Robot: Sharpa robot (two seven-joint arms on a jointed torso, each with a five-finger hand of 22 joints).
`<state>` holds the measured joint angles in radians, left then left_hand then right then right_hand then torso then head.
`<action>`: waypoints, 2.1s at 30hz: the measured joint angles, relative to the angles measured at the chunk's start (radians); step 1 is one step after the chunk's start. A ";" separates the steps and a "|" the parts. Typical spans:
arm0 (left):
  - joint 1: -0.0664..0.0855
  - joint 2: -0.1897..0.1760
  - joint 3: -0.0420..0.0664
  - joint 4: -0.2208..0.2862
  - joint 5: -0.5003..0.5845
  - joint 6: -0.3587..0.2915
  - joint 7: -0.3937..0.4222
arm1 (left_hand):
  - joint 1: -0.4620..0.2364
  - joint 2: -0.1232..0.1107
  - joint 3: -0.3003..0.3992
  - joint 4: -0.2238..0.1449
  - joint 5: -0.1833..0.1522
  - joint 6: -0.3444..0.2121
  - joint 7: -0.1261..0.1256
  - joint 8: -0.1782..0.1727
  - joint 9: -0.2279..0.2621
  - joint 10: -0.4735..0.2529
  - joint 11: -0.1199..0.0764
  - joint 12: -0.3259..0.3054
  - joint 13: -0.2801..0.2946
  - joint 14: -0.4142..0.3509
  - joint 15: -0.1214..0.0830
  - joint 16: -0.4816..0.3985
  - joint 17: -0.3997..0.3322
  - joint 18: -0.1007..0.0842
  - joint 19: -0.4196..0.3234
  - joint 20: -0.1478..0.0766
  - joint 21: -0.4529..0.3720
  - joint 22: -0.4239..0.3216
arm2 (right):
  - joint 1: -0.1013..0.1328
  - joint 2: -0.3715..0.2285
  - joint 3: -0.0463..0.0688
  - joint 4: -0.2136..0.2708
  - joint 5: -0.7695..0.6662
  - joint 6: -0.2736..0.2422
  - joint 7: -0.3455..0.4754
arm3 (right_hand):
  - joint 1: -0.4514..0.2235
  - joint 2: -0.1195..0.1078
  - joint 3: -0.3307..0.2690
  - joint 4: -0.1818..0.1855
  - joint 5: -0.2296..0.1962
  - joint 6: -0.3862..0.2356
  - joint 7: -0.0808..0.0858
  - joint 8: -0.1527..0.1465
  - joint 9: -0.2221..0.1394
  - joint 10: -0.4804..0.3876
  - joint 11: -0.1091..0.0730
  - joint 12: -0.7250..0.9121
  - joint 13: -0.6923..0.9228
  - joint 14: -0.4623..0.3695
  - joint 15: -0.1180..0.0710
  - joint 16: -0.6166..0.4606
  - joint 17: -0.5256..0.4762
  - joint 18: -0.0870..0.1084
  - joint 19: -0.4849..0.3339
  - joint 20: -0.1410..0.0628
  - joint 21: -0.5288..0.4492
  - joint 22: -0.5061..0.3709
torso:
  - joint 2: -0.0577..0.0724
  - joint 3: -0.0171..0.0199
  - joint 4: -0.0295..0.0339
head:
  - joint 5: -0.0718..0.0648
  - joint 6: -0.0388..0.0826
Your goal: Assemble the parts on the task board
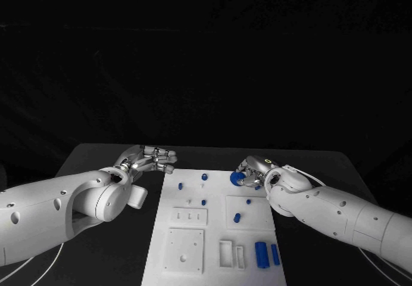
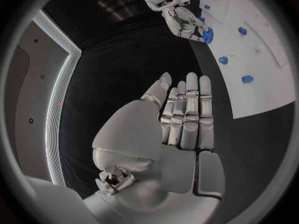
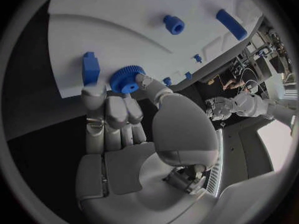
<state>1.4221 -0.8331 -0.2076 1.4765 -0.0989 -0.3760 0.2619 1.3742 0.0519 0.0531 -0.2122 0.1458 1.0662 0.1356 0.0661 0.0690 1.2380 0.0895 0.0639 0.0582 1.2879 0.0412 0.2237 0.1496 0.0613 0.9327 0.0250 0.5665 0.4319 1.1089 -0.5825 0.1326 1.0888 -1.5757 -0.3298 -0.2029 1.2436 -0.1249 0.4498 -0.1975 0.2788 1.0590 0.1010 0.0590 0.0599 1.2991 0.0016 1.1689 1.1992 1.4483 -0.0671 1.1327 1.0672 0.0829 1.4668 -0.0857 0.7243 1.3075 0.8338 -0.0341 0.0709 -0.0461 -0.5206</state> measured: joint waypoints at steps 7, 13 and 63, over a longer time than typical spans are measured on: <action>0.000 -0.001 0.000 0.000 -0.001 0.000 -0.001 | 0.000 0.000 0.000 0.000 0.000 0.000 0.000 0.000 0.000 0.000 0.000 0.000 0.000 0.000 0.000 0.000 0.000 0.000 0.000 0.000 0.000 0.000 | -0.002 -0.001 -0.001 0.004 -0.012 -0.011 0.000 | 0.007 0.009 -0.028 0.014 -0.015 0.007 -0.001 0.000 0.005 0.004 -0.003 0.000 0.000 0.004 -0.004 0.000 0.000 0.000 0.000 -0.007 0.004 0.001 | -0.001 0.0000 0.0013 | -0.002 0.001; 0.000 -0.001 0.000 0.000 -0.002 0.000 -0.001 | 0.000 0.000 0.000 0.000 0.000 0.000 0.000 0.000 0.000 0.000 0.000 0.000 0.000 0.000 0.000 0.000 0.000 0.000 0.000 0.000 0.000 0.000 | -0.005 -0.005 -0.004 0.016 -0.022 -0.027 -0.001 | 0.007 0.009 -0.062 0.030 -0.015 0.012 -0.005 0.002 0.007 0.005 -0.009 0.000 0.001 0.002 -0.008 0.000 0.002 0.000 -0.002 -0.009 0.011 0.001 | -0.001 -0.0006 0.0022 | 0.002 0.003; 0.000 0.008 0.000 0.004 -0.004 0.000 -0.003 | 0.000 0.000 0.004 0.004 0.000 0.000 0.000 0.000 0.000 0.000 0.000 0.000 0.000 0.000 0.000 0.000 0.000 0.000 0.000 0.000 -0.004 0.002 | -0.008 0.134 -0.065 0.107 -0.244 -0.135 -0.062 | 0.026 -0.022 -0.068 0.098 -0.036 0.076 -0.024 0.001 0.004 0.007 -0.021 -0.005 0.005 0.004 -0.011 -0.004 -0.004 0.001 0.000 -0.014 0.040 0.000 | 0.002 -0.0030 0.0079 | 0.035 0.012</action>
<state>1.4223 -0.8255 -0.2074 1.4806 -0.1029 -0.3765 0.2589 1.3742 0.0519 0.0572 -0.2081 0.1458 1.0662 0.1357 0.0661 0.0690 1.2381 0.0894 0.0639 0.0582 1.2879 0.0412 0.2238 0.1500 0.0614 0.9327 0.0250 0.5624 0.4338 1.1013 -0.4480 0.0677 1.1957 -1.8201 -0.4645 -0.2653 1.2701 -0.1468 0.3823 -0.0991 0.2429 1.1352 0.0770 0.0596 0.0637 1.3064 -0.0196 1.1640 1.2038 1.4525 -0.0786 1.1287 1.0636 0.0837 1.4668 -0.1000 0.7644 1.3075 0.8353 -0.0371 0.0788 -0.0110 -0.5081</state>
